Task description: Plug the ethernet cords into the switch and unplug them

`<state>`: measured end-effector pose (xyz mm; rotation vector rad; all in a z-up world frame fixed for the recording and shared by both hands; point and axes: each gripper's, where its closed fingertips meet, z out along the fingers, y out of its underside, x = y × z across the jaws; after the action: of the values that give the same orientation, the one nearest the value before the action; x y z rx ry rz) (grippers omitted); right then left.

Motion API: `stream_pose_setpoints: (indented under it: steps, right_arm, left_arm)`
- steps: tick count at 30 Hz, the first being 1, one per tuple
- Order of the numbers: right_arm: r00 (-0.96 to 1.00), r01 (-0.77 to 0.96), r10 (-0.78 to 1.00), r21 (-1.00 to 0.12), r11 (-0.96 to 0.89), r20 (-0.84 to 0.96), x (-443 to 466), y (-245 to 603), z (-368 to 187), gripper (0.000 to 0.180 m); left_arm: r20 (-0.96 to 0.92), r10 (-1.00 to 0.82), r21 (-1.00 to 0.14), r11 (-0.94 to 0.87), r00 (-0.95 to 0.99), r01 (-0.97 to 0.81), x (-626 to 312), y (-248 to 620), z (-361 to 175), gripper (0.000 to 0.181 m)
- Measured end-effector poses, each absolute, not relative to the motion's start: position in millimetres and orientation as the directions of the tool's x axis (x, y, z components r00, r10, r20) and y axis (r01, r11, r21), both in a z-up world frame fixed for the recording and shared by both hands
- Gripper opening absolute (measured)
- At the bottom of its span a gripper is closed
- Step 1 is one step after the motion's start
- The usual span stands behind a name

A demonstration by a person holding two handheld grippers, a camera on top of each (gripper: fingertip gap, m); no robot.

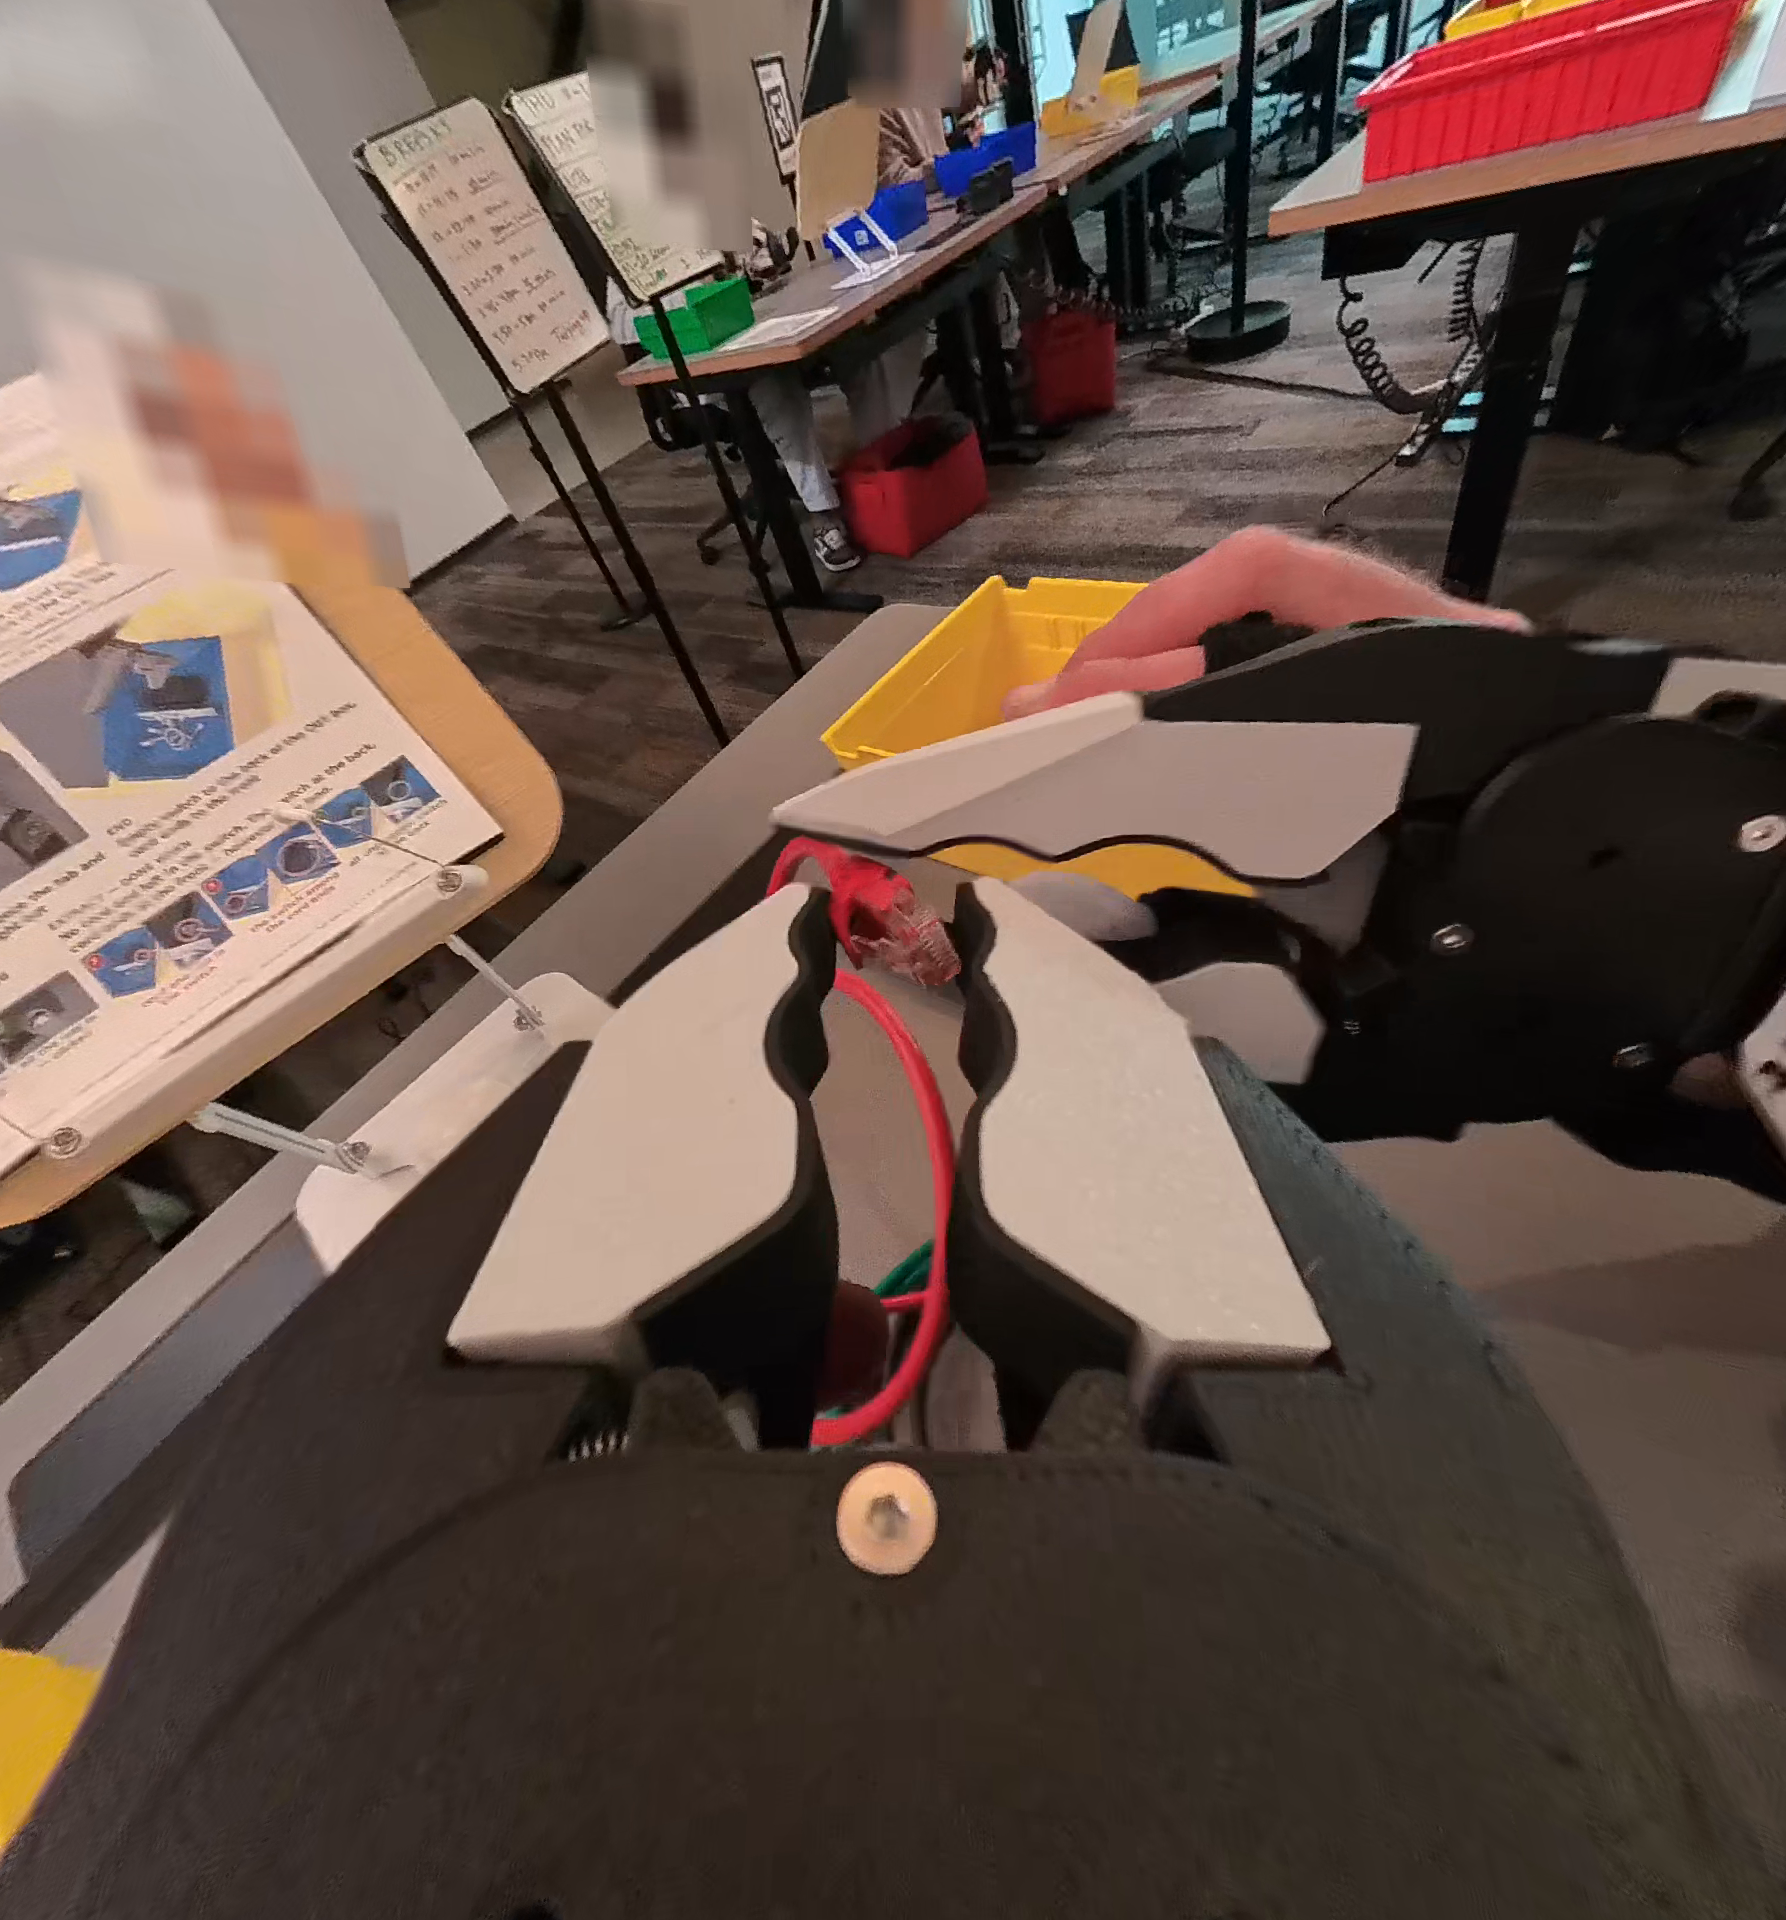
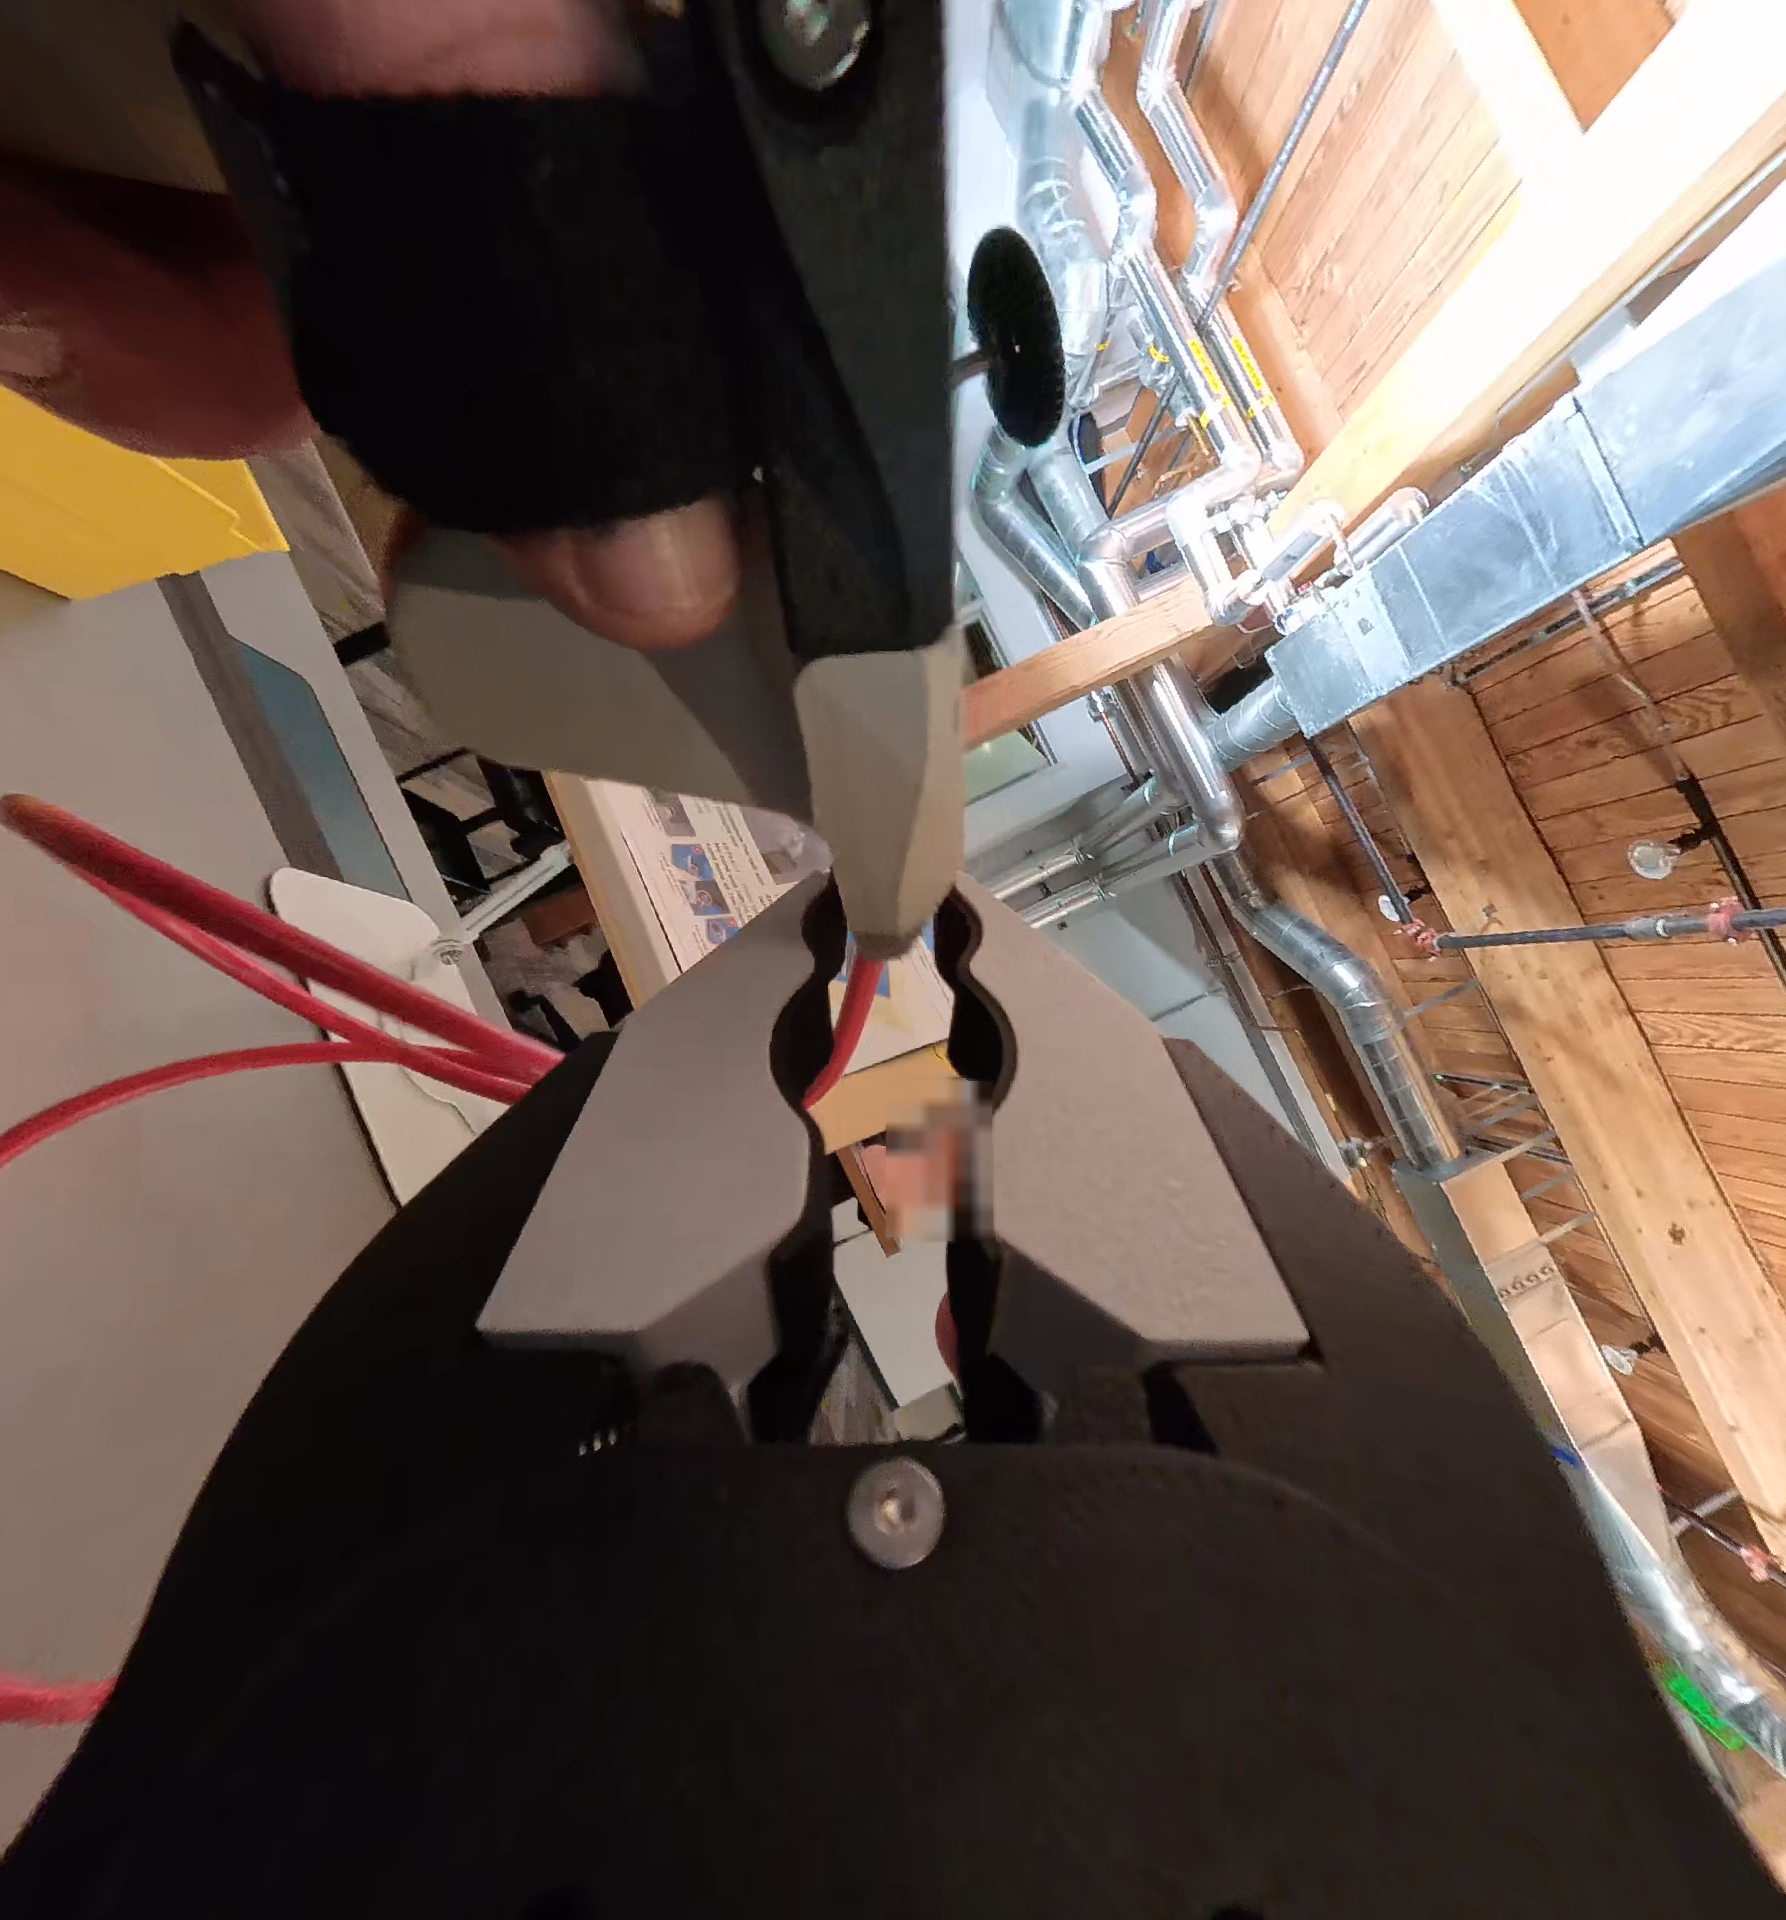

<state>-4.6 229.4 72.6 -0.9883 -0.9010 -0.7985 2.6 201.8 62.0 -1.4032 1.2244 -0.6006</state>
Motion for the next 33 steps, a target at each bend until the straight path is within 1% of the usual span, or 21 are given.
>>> stream_pose_setpoints:
  steps: [1,2,4,5,7,9,10,11,12,14,16,18,20,21,22,25,27,30,32,33]
  right_arm:
    - [0.410,0.869,-0.136,-0.341,0.358,0.902,-6.0,228.0,72.5,0.020]
    - [0.410,0.863,-0.115,-0.344,0.371,0.905,-6.9,227.0,71.8,0.024]
    - [0.424,0.847,-0.053,-0.375,0.377,0.904,-4.3,228.1,69.1,0.026]
    - [0.435,0.822,0.030,-0.410,0.395,0.900,-6.4,228.2,63.0,0.027]
    - [0.460,0.738,0.237,-0.517,0.432,0.855,-11.3,222.2,50.7,0.031]
    - [0.503,0.615,0.422,-0.656,0.439,0.754,-9.5,210.2,50.1,0.022]
    - [0.526,0.532,0.506,-0.729,0.430,0.683,-6.7,203.3,54.3,0.022]
    - [0.544,0.435,0.578,-0.793,0.426,0.609,-3.3,195.5,61.9,0.020]
    - [0.537,0.332,0.659,-0.850,0.408,0.526,-0.5,186.3,68.3,0.017]
    - [0.451,0.170,0.813,-0.930,0.326,0.368,2.3,167.8,74.0,0.017]
    - [0.369,0.092,0.873,-0.947,0.307,0.319,3.0,153.7,76.9,0.019]
    - [0.287,0.054,0.914,-0.957,0.284,0.287,-2.1,142.0,75.5,0.024]
    - [0.196,0.045,0.941,-0.961,0.273,0.277,-10.1,129.3,70.3,0.025]
    - [0.155,0.047,0.949,-0.962,0.270,0.274,-12.0,123.2,67.4,0.020]
    - [0.126,0.048,0.956,-0.964,0.262,0.266,-11.8,118.6,65.3,0.024]
    - [0.039,0.079,0.970,-0.969,0.235,0.239,-15.1,104.9,55.6,0.033]
    - [-0.012,0.040,0.979,-0.978,0.205,0.205,-20.9,97.6,56.5,0.034]
    - [-0.088,-0.114,0.986,-0.985,0.131,0.141,-21.1,90.9,69.8,0.023]
    - [-0.151,-0.223,0.985,-0.974,0.046,0.081,-17.9,88.1,80.1,0.023]
    - [-0.166,-0.247,0.984,-0.969,0.021,0.064,-17.9,89.1,80.9,0.022]
  left_arm:
    - [-0.306,-0.889,-0.923,0.189,0.340,-0.335,0.1,204.9,63.7,0.021]
    - [-0.330,-0.881,-0.917,0.215,0.338,-0.335,-2.0,206.3,65.9,0.019]
    - [-0.371,-0.876,-0.898,0.254,0.309,-0.361,-5.7,207.1,66.6,0.017]
    - [-0.425,-0.861,-0.875,0.311,0.279,-0.371,-6.9,205.9,68.7,0.017]
    - [-0.546,-0.808,-0.797,0.420,0.221,-0.433,-11.4,207.7,66.8,0.017]
    - [-0.712,-0.696,-0.649,0.600,0.094,-0.469,-12.1,201.4,60.7,0.016]
    - [-0.755,-0.653,-0.585,0.624,0.066,-0.518,-14.7,205.5,56.4,0.016]
    - [-0.800,-0.600,-0.521,0.679,0.019,-0.517,-15.0,202.2,55.4,0.016]
    - [-0.843,-0.535,-0.453,0.761,-0.055,-0.464,-13.6,189.1,55.3,0.016]
    - [-0.880,-0.447,-0.351,0.841,-0.162,-0.413,-12.2,168.3,53.3,0.016]
    - [-0.907,-0.347,-0.250,0.899,-0.239,-0.359,-9.3,149.9,53.8,0.015]
    - [-0.908,-0.280,-0.175,0.930,-0.313,-0.323,-6.2,134.7,51.4,0.015]
    - [-0.909,-0.199,-0.094,0.953,-0.366,-0.287,-3.0,121.4,49.6,0.015]
    - [-0.906,-0.162,-0.050,0.958,-0.391,-0.282,-3.4,118.2,48.6,0.015]
    - [-0.915,-0.130,-0.025,0.963,-0.383,-0.268,-2.5,114.7,52.1,0.015]
    - [-0.925,-0.098,-0.017,0.976,-0.368,-0.217,0.4,102.5,58.5,0.015]
    - [-0.942,-0.068,-0.001,0.980,-0.329,-0.199,3.5,99.5,65.4,0.015]
    - [-0.971,-0.028,0.017,0.982,-0.236,-0.189,5.5,102.2,78.8,0.015]
    - [-0.984,0.001,0.034,0.983,-0.179,-0.181,5.1,103.5,84.4,0.015]
    - [-0.985,0.009,0.042,0.982,-0.174,-0.187,4.5,104.3,83.6,0.016]
